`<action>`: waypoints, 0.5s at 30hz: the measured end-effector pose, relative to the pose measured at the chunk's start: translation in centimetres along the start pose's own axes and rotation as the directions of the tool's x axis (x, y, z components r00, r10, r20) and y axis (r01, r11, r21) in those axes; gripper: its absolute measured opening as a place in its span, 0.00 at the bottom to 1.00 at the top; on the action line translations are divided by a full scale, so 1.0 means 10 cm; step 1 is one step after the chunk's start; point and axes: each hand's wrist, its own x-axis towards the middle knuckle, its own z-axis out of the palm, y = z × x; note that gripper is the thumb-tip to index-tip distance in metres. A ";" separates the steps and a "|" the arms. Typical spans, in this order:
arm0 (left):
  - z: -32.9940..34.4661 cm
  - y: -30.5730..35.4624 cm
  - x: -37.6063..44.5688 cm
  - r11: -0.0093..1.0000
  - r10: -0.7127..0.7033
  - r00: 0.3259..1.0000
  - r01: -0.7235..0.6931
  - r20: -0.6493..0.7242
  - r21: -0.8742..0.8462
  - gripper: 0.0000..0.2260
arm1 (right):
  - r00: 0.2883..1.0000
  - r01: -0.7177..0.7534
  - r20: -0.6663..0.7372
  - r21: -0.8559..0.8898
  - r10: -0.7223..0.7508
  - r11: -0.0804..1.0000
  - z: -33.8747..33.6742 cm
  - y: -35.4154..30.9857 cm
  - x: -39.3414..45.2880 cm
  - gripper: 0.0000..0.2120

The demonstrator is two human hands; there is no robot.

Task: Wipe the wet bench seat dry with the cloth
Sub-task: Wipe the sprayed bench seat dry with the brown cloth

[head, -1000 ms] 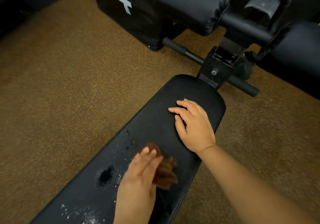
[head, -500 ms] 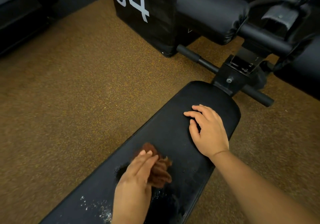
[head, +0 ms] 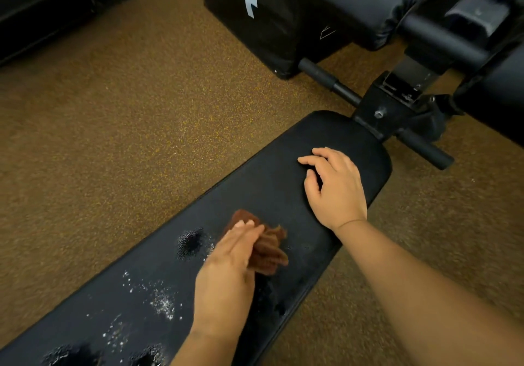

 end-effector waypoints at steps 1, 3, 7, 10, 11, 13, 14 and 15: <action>-0.04 -0.05 0.02 0.999 0.038 0.999 -0.038 0.018 0.017 0.32 | 1.000 0.001 0.002 -0.001 -0.001 1.000 0.00 0.00 0.00 0.13; -0.17 -0.18 0.23 0.999 -0.029 1.000 0.029 0.005 -0.038 0.28 | 1.000 0.009 0.000 0.008 -0.009 1.000 0.00 0.00 0.00 0.13; -0.17 -0.06 0.61 0.956 -0.277 0.953 0.260 -0.122 -0.136 0.25 | 1.000 0.004 -0.011 0.022 -0.003 1.000 0.01 0.01 0.01 0.13; 0.12 0.25 0.34 0.992 -0.121 0.992 0.120 -0.033 -0.027 0.26 | 1.000 0.009 -0.012 0.011 -0.009 1.000 0.01 0.01 0.02 0.13; 0.20 0.33 0.20 0.997 -0.076 0.997 0.076 -0.018 0.011 0.26 | 1.000 0.009 -0.011 0.008 -0.009 1.000 0.00 0.00 0.03 0.13; 0.27 0.41 0.00 0.999 -0.043 0.999 0.044 0.007 -0.028 0.25 | 1.000 0.005 -0.009 0.008 -0.005 1.000 0.00 -0.01 0.03 0.13; 0.28 0.41 -0.06 0.998 -0.023 0.999 0.025 0.038 -0.060 0.24 | 1.000 0.005 -0.007 0.007 -0.005 1.000 0.00 -0.01 0.03 0.13; 0.27 0.40 -0.10 0.996 0.007 0.996 0.001 0.086 -0.090 0.23 | 1.000 0.006 -0.006 0.005 -0.006 1.000 0.00 -0.01 0.03 0.13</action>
